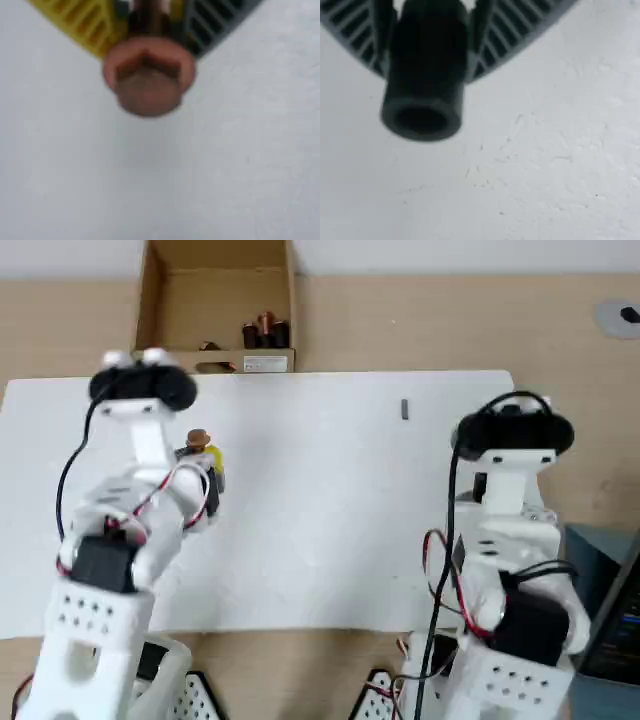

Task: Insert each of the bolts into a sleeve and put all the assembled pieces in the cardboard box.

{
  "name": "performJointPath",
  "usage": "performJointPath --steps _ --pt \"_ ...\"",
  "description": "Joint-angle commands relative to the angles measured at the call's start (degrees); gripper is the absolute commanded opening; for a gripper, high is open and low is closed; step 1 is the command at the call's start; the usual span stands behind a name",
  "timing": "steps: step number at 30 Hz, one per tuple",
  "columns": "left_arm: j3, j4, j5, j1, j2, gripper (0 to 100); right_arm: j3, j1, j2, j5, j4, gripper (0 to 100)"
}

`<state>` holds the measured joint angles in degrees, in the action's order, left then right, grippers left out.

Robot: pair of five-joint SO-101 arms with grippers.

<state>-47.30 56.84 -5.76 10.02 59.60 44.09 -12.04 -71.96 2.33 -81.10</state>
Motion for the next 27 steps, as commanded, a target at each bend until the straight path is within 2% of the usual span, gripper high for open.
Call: performJointPath --steps 1,6,18,27 --pt "-5.80 -5.98 -5.54 0.26 8.04 1 5.67 -0.66 -7.60 -0.62 3.78 0.9" --pt "-14.07 -9.85 -9.23 0.35 17.19 1 16.22 1.98 -20.88 -0.35 7.21 0.9" --pt "-33.05 -20.66 -16.53 0.79 45.49 1 28.00 21.76 -38.02 -0.44 10.90 0.9" --pt "-28.31 -20.84 -27.69 2.29 44.88 1 30.29 39.08 -38.20 -0.53 14.59 0.9"
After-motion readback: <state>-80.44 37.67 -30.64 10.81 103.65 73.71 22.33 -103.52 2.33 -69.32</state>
